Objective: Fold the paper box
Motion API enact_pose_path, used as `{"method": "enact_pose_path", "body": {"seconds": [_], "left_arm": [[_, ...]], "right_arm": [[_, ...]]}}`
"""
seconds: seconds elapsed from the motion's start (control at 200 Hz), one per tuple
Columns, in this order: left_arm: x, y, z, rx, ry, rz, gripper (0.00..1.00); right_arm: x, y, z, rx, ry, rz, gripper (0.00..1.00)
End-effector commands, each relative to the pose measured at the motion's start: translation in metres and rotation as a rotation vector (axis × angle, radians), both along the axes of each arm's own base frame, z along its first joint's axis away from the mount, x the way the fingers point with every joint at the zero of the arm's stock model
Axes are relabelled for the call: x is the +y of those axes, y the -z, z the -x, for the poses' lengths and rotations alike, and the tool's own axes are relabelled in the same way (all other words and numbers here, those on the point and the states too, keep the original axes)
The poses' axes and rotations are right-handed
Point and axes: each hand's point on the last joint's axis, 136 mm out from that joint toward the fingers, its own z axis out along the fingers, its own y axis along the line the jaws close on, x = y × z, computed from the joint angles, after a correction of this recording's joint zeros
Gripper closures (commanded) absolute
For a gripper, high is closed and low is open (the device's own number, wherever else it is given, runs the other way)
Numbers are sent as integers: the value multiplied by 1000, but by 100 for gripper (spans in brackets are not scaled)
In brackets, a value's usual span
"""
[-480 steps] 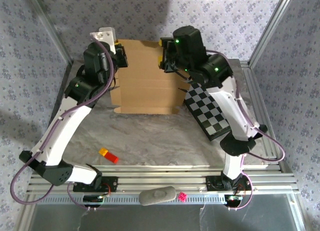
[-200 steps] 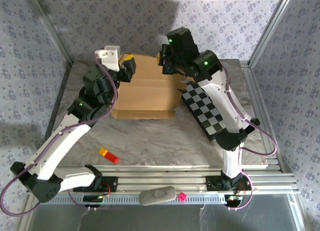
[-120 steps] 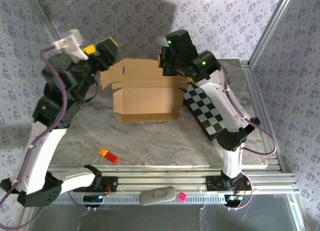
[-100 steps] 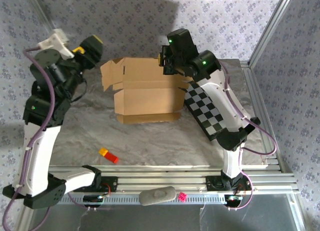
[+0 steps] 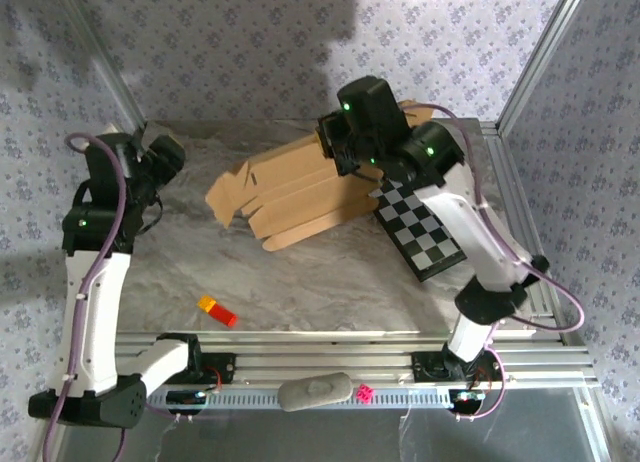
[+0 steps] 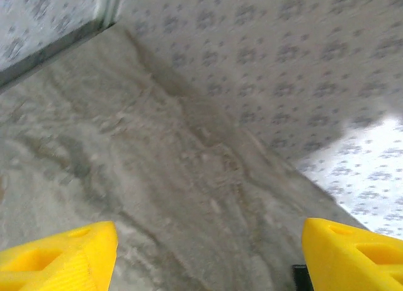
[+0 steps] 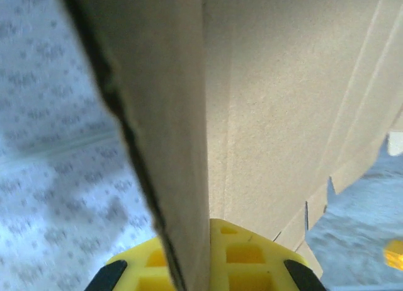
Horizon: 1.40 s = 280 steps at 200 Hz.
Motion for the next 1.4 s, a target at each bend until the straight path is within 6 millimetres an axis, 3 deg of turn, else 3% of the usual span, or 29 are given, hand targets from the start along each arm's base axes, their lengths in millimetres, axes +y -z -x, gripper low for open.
{"method": "enact_pose_path", "body": {"seconds": [0.0,0.095,0.23,0.325,0.455,0.525,0.605,0.75,0.86,0.934,1.129,1.394], "left_arm": [[18,10,-1,-25,-105,0,24],[21,17,-8,-19,-127,-3,24],[19,17,-18,-1,-114,-12,24],[19,13,-19,-5,-111,-15,24],[19,13,-15,3,-103,-19,24],[20,13,-9,11,-99,-31,24],[22,14,-1,15,-95,-38,24],[17,18,11,18,-56,-22,24],[12,22,19,26,-19,-19,25],[8,28,22,37,12,-19,25],[-4,55,23,108,81,0,24],[15,115,25,243,23,37,28]], "right_arm": [[-26,-16,30,-96,-15,82,100],[-30,-20,43,-108,-30,85,100],[-28,-42,43,-178,-26,86,100],[-12,-27,37,-117,-59,77,100],[26,27,-4,82,-61,-27,100],[55,74,-20,246,-87,-78,100],[96,101,-61,235,-150,-153,100],[133,159,-110,254,-305,-92,100],[139,179,-129,265,-339,-93,100],[140,181,-140,238,-339,-116,100],[128,210,-156,309,-338,-141,100],[120,208,-171,275,-390,-188,100]]}}
